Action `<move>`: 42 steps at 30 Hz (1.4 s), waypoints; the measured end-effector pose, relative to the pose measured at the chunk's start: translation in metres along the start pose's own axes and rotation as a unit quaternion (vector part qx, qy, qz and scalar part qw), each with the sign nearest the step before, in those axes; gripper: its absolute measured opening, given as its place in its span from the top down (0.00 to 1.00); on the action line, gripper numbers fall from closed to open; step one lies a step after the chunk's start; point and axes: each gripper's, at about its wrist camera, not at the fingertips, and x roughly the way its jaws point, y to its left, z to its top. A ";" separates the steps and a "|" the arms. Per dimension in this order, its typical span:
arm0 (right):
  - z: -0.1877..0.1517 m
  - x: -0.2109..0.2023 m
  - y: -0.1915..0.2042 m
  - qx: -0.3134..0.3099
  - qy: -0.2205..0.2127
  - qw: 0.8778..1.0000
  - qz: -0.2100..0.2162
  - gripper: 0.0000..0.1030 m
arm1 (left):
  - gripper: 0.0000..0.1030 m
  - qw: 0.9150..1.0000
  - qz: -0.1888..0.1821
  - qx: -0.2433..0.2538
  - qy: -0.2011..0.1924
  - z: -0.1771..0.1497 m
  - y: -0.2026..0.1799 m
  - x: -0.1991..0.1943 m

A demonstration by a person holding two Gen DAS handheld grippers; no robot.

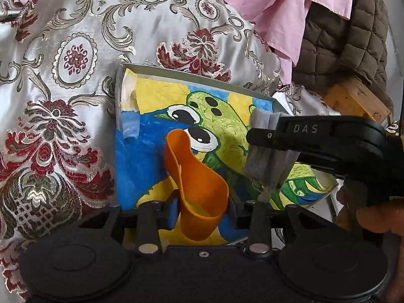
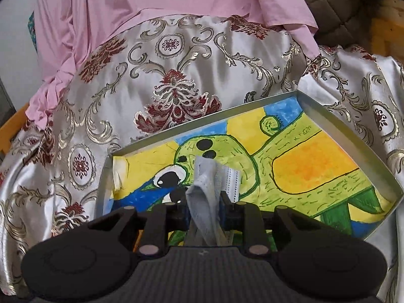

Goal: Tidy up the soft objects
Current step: 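Carry the orange cup and grey mask into the parrot tray and release both, then move both grippers back toward the cartoon card and green stars bag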

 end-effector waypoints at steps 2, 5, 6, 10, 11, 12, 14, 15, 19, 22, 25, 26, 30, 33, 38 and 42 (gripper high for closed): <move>-0.001 0.000 -0.002 -0.002 0.002 1.000 -0.002 0.71 | 0.59 1.000 0.003 0.004 0.001 -0.001 -0.002 -0.001; -0.001 -0.005 -0.007 0.002 0.004 1.000 -0.001 0.53 | 0.52 1.000 0.010 0.010 -0.002 0.000 -0.005 -0.003; -0.001 -0.008 -0.010 0.003 0.003 1.000 -0.002 0.48 | 0.48 1.000 0.013 0.012 -0.003 0.001 -0.007 -0.005; 0.000 -0.027 -0.018 0.008 -0.002 1.000 -0.007 0.39 | 0.33 0.999 0.021 0.021 -0.028 0.007 -0.016 -0.021; 0.000 -0.034 -0.021 0.009 -0.007 1.000 -0.006 0.35 | 0.29 0.999 0.021 0.024 -0.035 0.009 -0.018 -0.026; 0.000 -0.042 -0.023 0.010 -0.012 1.000 -0.005 0.34 | 0.26 0.998 0.021 0.027 -0.043 0.010 -0.022 -0.033; 0.001 -0.057 -0.026 0.010 -0.024 1.000 -0.002 0.29 | 0.22 0.998 0.022 0.034 -0.054 0.013 -0.028 -0.044; 0.001 -0.068 -0.028 0.009 -0.034 0.999 0.001 0.27 | 0.21 0.997 0.025 0.037 -0.058 0.014 -0.032 -0.049; -0.002 -0.107 -0.028 -0.019 -0.074 0.997 0.004 0.14 | 0.18 0.996 0.037 0.039 -0.069 0.015 -0.041 -0.069; -0.005 -0.137 -0.028 -0.028 -0.098 0.995 0.010 0.06 | 0.18 0.996 0.044 0.039 -0.074 0.013 -0.048 -0.087; -0.007 -0.165 -0.026 -0.033 -0.110 0.993 0.015 0.03 | 0.17 0.994 0.039 0.034 -0.092 0.010 -0.055 -0.111; -0.008 -0.174 -0.025 -0.037 -0.114 0.993 0.016 0.02 | 0.15 0.994 0.038 0.031 -0.099 0.007 -0.057 -0.120; -0.014 -0.218 -0.020 -0.043 -0.137 0.989 0.020 0.00 | 0.07 0.990 0.045 0.032 -0.126 -0.003 -0.068 -0.157; -0.024 -0.249 -0.016 -0.050 -0.155 0.986 0.023 0.00 | 0.07 0.987 0.052 0.038 -0.146 -0.007 -0.076 -0.187; -0.053 -0.301 -0.008 -0.068 -0.189 0.979 0.026 0.00 | 0.01 0.979 0.053 0.049 -0.192 -0.020 -0.093 -0.238; -0.081 -0.336 -0.008 -0.071 -0.209 0.975 0.029 0.00 | 0.01 0.971 0.054 0.071 -0.222 -0.047 -0.106 -0.276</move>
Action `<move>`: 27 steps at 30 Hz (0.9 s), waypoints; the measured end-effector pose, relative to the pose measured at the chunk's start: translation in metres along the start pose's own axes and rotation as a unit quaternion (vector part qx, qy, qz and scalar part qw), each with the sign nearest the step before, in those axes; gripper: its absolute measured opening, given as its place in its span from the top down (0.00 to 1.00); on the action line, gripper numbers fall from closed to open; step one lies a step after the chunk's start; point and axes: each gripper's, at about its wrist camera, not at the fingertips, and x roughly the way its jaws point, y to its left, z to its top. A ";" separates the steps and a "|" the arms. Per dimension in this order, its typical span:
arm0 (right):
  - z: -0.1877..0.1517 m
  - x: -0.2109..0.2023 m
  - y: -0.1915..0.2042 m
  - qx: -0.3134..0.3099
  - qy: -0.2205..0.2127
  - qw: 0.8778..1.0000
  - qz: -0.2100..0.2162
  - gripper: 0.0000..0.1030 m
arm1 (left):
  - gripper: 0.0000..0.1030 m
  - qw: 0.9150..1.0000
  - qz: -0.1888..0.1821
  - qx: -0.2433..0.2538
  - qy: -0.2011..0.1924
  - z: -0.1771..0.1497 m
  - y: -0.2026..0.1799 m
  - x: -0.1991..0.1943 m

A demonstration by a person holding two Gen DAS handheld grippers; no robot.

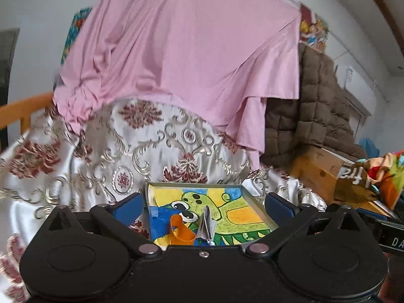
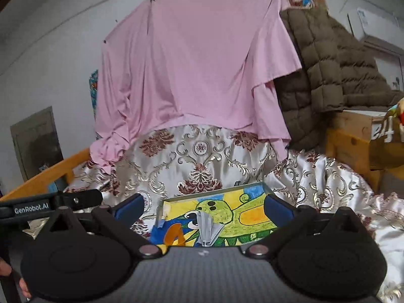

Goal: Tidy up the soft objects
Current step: 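Move both grippers back toward the cartoon card and green stars bag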

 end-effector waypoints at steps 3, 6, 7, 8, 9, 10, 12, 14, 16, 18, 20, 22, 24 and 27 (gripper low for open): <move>-0.013 -0.029 0.002 -0.005 -0.007 1.000 -0.002 0.00 | 0.01 1.000 0.001 0.017 -0.008 -0.016 -0.003 -0.031; -0.027 -0.051 0.004 -0.009 -0.012 1.000 -0.008 0.00 | 0.01 0.999 0.003 0.027 -0.019 -0.032 -0.003 -0.054; -0.033 -0.059 0.005 -0.007 -0.012 1.000 -0.010 0.00 | 0.01 0.999 0.006 0.028 -0.021 -0.036 -0.003 -0.061; -0.038 -0.065 0.005 -0.003 -0.012 1.000 -0.012 0.00 | 0.01 0.999 0.008 0.028 -0.020 -0.039 -0.003 -0.067; -0.044 -0.071 0.004 0.003 -0.010 1.000 -0.014 0.00 | 0.01 0.999 0.008 0.026 -0.020 -0.043 -0.002 -0.072; -0.048 -0.076 0.004 0.006 -0.007 1.000 -0.016 0.00 | 0.01 0.999 0.008 0.024 -0.020 -0.046 -0.001 -0.077; -0.055 -0.083 0.004 0.010 -0.004 1.000 -0.018 0.00 | 0.01 1.000 0.010 0.022 -0.016 -0.053 -0.002 -0.088; -0.062 -0.089 0.003 0.014 0.005 1.000 -0.020 0.00 | 0.01 1.000 0.012 0.026 -0.009 -0.059 -0.001 -0.096; -0.068 -0.095 0.002 0.015 0.015 1.000 -0.022 0.00 | 0.01 0.999 0.014 0.032 0.010 -0.069 -0.001 -0.101; -0.074 -0.099 0.000 0.014 0.022 0.999 -0.024 0.00 | 0.01 0.999 0.014 0.037 0.025 -0.078 -0.001 -0.106; -0.080 -0.104 -0.001 0.010 0.035 0.999 -0.027 0.00 | 0.01 0.998 0.013 0.043 0.041 -0.085 -0.002 -0.109; -0.086 -0.108 -0.001 0.006 0.051 0.998 -0.034 0.00 | 0.01 0.998 0.012 0.044 0.053 -0.091 -0.003 -0.113; -0.091 -0.110 -0.002 0.004 0.065 0.997 -0.042 0.00 | 0.01 0.997 0.008 0.046 0.062 -0.096 -0.005 -0.116; -0.098 -0.114 -0.003 0.008 0.083 0.995 -0.049 0.00 | 0.01 0.996 0.005 0.054 0.078 -0.104 -0.008 -0.119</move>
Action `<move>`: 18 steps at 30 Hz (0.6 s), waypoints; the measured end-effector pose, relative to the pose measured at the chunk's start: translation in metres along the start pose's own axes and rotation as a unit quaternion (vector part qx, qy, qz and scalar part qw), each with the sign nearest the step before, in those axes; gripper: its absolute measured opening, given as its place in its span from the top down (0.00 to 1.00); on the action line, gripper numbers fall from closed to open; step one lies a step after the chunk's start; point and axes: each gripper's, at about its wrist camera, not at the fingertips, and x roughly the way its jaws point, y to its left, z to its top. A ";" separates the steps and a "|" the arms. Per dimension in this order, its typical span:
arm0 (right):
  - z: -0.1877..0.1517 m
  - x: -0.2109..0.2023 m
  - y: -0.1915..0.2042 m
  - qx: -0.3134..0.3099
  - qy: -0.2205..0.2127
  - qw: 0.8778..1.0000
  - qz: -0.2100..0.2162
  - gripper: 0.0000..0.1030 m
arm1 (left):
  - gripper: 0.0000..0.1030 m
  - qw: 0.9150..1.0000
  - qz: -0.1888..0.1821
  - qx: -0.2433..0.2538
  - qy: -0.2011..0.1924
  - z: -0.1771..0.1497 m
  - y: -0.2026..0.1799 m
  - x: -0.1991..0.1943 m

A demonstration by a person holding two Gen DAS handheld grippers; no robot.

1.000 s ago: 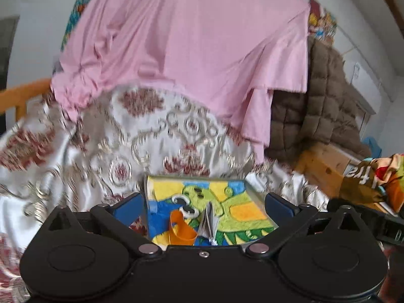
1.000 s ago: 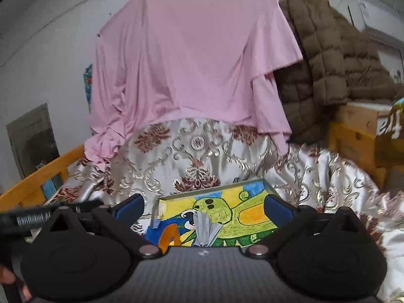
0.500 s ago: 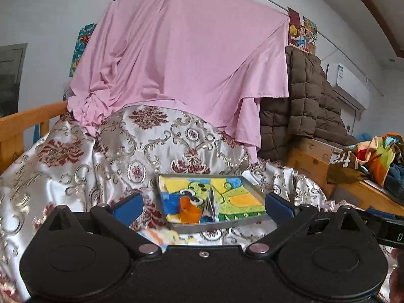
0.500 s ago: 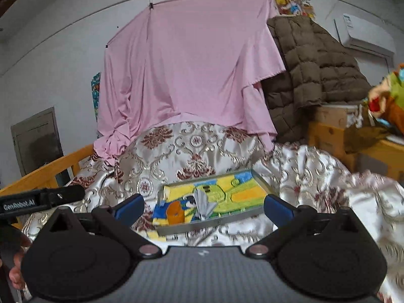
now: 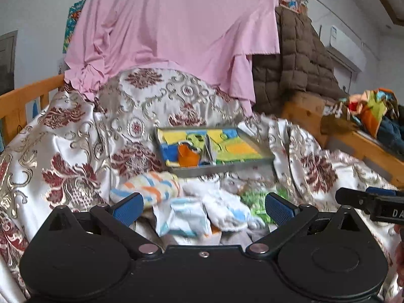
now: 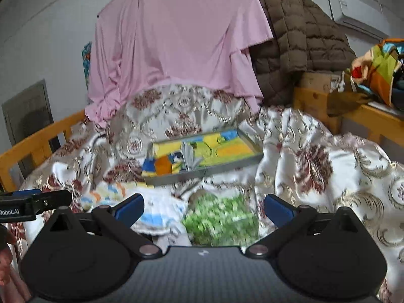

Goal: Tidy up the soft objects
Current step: 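Move both grippers back toward the cartoon card and green stars bag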

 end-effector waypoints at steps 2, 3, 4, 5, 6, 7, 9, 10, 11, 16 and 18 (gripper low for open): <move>-0.003 -0.003 -0.001 0.004 0.008 1.000 -0.004 0.00 | 0.01 1.000 -0.006 0.006 0.016 -0.005 -0.003 0.001; -0.004 -0.004 -0.003 0.006 0.015 1.000 -0.005 0.00 | 0.01 1.000 -0.008 0.011 0.025 -0.006 -0.005 0.002; -0.005 -0.004 -0.004 0.008 0.021 1.000 -0.008 0.00 | 0.01 0.999 -0.012 0.018 0.032 -0.008 -0.007 0.004; -0.006 -0.003 -0.006 0.010 0.029 0.999 -0.011 0.00 | 0.01 0.999 -0.015 0.026 0.039 -0.009 -0.009 0.005; -0.007 -0.002 -0.007 0.011 0.038 0.999 -0.019 0.00 | 0.01 0.998 -0.019 0.033 0.045 -0.010 -0.012 0.007; -0.007 0.000 -0.008 0.011 0.044 0.999 -0.023 0.00 | 0.01 0.997 -0.023 0.040 0.054 -0.012 -0.014 0.009; -0.007 0.005 -0.013 0.017 0.061 0.998 -0.028 0.00 | 0.01 0.995 -0.035 0.052 0.073 -0.015 -0.018 0.015; -0.007 0.008 -0.015 0.024 0.073 0.997 -0.027 0.00 | 0.01 0.994 -0.041 0.061 0.084 -0.017 -0.021 0.018; -0.007 0.013 -0.018 0.030 0.085 0.996 -0.024 0.00 | 0.01 0.992 -0.045 0.069 0.092 -0.018 -0.024 0.022; -0.010 0.033 -0.019 0.032 0.127 0.991 -0.008 0.00 | 0.01 0.983 -0.069 0.107 0.131 -0.025 -0.039 0.041; -0.010 0.041 -0.017 0.028 0.140 0.990 0.001 0.00 | 0.01 0.979 -0.080 0.118 0.145 -0.028 -0.044 0.050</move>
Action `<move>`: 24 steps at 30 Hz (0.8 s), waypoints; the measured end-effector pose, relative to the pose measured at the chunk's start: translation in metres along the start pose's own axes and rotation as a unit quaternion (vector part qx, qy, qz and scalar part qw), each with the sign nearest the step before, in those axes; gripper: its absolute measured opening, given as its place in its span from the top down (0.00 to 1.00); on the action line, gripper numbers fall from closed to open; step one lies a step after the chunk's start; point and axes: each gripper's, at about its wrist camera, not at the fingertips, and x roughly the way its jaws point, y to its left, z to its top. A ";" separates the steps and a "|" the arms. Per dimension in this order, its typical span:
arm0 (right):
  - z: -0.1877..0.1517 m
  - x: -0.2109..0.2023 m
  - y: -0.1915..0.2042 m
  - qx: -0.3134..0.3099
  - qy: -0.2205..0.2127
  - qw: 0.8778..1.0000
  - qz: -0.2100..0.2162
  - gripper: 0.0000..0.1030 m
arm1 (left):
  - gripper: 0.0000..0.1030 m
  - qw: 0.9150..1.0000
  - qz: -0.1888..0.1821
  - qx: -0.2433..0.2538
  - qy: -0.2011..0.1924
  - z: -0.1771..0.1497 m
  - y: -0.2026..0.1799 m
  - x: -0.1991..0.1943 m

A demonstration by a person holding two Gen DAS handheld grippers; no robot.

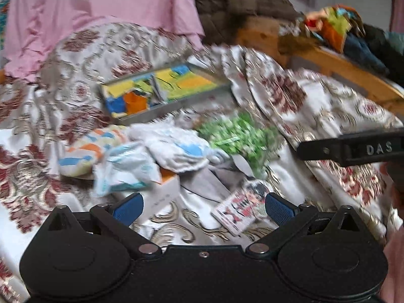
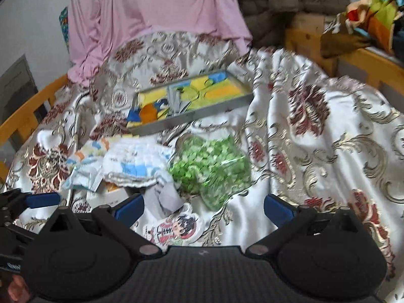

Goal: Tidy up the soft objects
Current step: 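Move both grippers back toward the cartoon card and green stars bag, then grasp the cartoon-boy card with the left gripper while the right gripper grasps a white cloth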

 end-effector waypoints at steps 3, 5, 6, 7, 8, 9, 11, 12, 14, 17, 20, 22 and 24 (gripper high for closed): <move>0.004 0.011 0.003 -0.008 0.012 1.000 0.007 0.00 | 0.01 0.999 -0.017 0.020 0.023 0.001 -0.006 0.017; 0.007 0.020 0.001 -0.010 0.023 1.000 0.013 0.00 | 0.01 0.998 -0.025 0.032 0.039 0.002 -0.008 0.029; 0.009 0.025 0.000 -0.008 0.028 0.999 0.016 0.00 | 0.01 0.998 -0.030 0.039 0.046 0.003 -0.009 0.035; 0.011 0.030 -0.002 -0.007 0.032 0.999 0.022 0.00 | 0.01 0.997 -0.034 0.047 0.053 0.003 -0.011 0.040; 0.013 0.035 -0.003 -0.006 0.036 0.999 0.029 0.00 | 0.01 0.996 -0.039 0.058 0.060 0.004 -0.012 0.047; 0.015 0.041 -0.004 -0.004 0.042 0.999 0.035 0.00 | 0.01 0.995 -0.043 0.068 0.065 0.004 -0.012 0.052; 0.019 0.054 -0.006 -0.002 0.056 0.997 0.050 0.00 | 0.01 0.992 -0.052 0.092 0.073 0.005 -0.013 0.062; 0.021 0.060 -0.007 0.000 0.064 0.996 0.057 0.00 | 0.01 0.990 -0.059 0.107 0.076 0.005 -0.014 0.068; 0.022 0.070 -0.011 0.012 0.077 0.994 0.071 0.01 | 0.01 0.985 -0.075 0.135 0.079 0.004 -0.016 0.079; 0.021 0.087 -0.015 0.033 0.109 0.988 0.101 0.03 | 0.01 0.976 -0.109 0.167 0.087 0.000 -0.019 0.093; 0.020 0.098 -0.016 0.041 0.128 0.984 0.121 0.06 | 0.01 0.971 -0.125 0.177 0.096 -0.005 -0.019 0.104; 0.021 0.105 -0.013 0.043 0.133 0.981 0.133 0.08 | 0.01 0.970 -0.135 0.173 0.107 -0.006 -0.018 0.112; 0.022 0.112 -0.008 0.041 0.136 0.980 0.142 0.10 | 0.03 0.970 -0.141 0.159 0.121 -0.007 -0.017 0.120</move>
